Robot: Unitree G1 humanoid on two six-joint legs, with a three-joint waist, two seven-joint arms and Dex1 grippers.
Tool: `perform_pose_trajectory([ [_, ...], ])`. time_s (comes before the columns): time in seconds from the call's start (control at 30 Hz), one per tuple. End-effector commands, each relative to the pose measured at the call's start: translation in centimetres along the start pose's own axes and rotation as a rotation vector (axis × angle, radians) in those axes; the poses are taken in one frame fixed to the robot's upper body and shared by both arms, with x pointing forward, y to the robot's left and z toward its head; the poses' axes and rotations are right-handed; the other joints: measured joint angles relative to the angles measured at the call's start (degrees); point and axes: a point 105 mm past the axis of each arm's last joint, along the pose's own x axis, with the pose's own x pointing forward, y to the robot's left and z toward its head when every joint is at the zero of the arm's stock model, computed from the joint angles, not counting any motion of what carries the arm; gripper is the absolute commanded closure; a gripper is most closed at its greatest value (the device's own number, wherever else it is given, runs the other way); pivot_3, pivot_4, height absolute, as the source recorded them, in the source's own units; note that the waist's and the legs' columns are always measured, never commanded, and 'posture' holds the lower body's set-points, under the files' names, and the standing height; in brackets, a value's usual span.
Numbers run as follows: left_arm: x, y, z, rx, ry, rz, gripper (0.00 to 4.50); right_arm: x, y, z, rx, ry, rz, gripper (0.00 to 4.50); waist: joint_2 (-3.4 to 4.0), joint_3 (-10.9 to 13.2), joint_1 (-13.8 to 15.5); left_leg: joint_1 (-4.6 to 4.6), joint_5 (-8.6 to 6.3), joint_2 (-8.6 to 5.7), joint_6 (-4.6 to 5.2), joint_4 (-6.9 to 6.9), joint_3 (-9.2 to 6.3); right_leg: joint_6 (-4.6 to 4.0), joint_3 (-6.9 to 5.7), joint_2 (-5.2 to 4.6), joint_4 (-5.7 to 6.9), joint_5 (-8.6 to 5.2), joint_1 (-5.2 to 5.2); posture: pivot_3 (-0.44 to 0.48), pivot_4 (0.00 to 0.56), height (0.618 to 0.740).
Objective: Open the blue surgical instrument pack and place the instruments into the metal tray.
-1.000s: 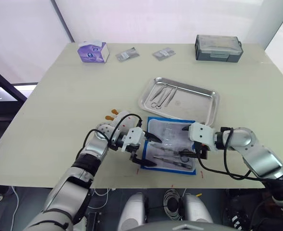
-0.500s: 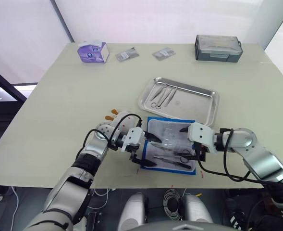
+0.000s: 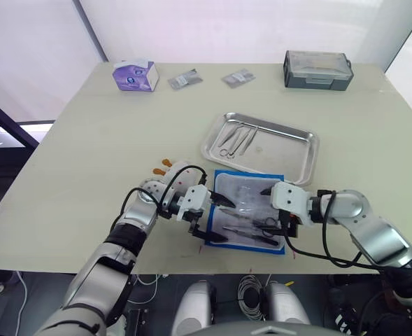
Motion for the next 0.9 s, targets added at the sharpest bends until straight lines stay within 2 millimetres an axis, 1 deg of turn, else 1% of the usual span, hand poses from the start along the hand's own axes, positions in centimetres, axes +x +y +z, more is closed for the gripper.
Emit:
perform_pose_trajectory([
  [0.03,0.6,-3.4,-3.9,-0.143,0.139,-0.124,0.03,0.1,0.3,-0.3,-0.012,0.007,0.005,0.00,-0.01,0.0,0.0,0.00,0.00,0.00,0.00,0.00,0.00,0.00,0.00,0.00,0.00,0.00,0.00,0.000,0.150,0.727],
  [0.1,0.5,-3.3,-3.8,-0.142,0.141,-0.125,0.03,0.1,0.5,-0.5,0.000,0.010,0.010,0.00,-0.02,0.0,0.0,0.00,0.00,0.00,0.00,0.00,-0.01,0.00,0.00,0.00,0.00,0.00,0.00,0.000,0.150,0.727],
  [0.17,0.5,-3.3,-3.8,-0.141,0.141,-0.127,0.00,0.2,0.6,-0.8,0.025,0.013,0.015,0.52,-0.05,-0.1,0.0,0.00,0.00,0.00,0.00,0.00,-0.01,0.00,0.00,0.00,0.00,0.00,0.00,0.000,0.150,0.727],
  [0.2,0.5,-3.3,-3.8,-0.141,0.141,-0.127,0.00,0.3,0.7,-1.0,0.037,0.014,0.016,0.86,-0.07,-0.1,0.0,0.00,0.00,0.00,0.00,0.00,-0.01,0.00,0.00,0.00,-0.01,0.00,0.00,0.000,0.150,0.727],
  [0.23,0.5,-3.3,-3.8,-0.141,0.142,-0.127,0.00,0.3,0.8,-1.3,0.053,0.020,0.024,1.44,-0.07,-0.1,0.0,0.00,0.00,0.00,0.00,0.00,-0.02,0.00,-0.01,0.00,0.00,0.00,0.00,0.000,0.150,0.727],
  [0.27,0.5,-3.3,-3.8,-0.141,0.143,-0.128,0.00,0.3,1.0,-1.5,0.070,0.025,0.030,1.59,-0.09,-0.1,0.0,0.00,0.00,0.00,0.00,0.00,-0.02,0.00,-0.01,0.00,0.00,0.00,0.00,0.000,0.150,0.727],
  [0.37,0.5,-3.3,-3.8,-0.142,0.145,-0.128,0.00,0.4,1.5,-2.4,0.115,0.046,0.055,2.91,-0.12,-0.2,-0.1,0.00,0.00,0.00,0.00,0.00,-0.03,-0.01,-0.01,0.00,-0.01,0.00,0.01,0.000,0.150,0.727],
  [0.47,0.4,-3.3,-3.9,-0.143,0.147,-0.128,0.00,0.4,2.0,-2.9,0.123,0.064,0.073,2.91,-0.19,-0.4,-0.1,0.01,0.00,0.00,0.00,-0.01,-0.03,-0.01,-0.01,0.00,-0.02,-0.01,0.01,0.000,0.150,0.727],
  [0.7,0.3,-3.3,-3.9,-0.146,0.150,-0.128,0.00,0.6,2.0,-3.0,0.127,0.070,0.074,2.91,-0.28,-0.5,-0.1,0.01,0.00,0.01,0.00,-0.03,-0.04,-0.04,-0.02,0.00,-0.02,-0.03,0.01,0.000,0.150,0.727],
  [0.87,0.3,-3.3,-3.9,-0.148,0.150,-0.129,0.00,0.6,2.4,-3.3,0.142,0.078,0.097,2.91,-0.31,-0.6,-0.1,0.01,0.00,0.01,0.00,-0.03,-0.05,-0.04,-0.03,0.00,-0.02,-0.03,0.01,0.000,0.150,0.727],
  [0.9,0.3,-3.3,-3.9,-0.148,0.150,-0.128,0.00,0.6,2.5,-3.4,0.132,0.084,0.107,3.35,-0.31,-0.6,-0.1,0.01,0.00,0.01,0.01,-0.03,-0.05,-0.05,-0.03,0.00,-0.02,-0.03,0.01,0.000,0.150,0.727],
])
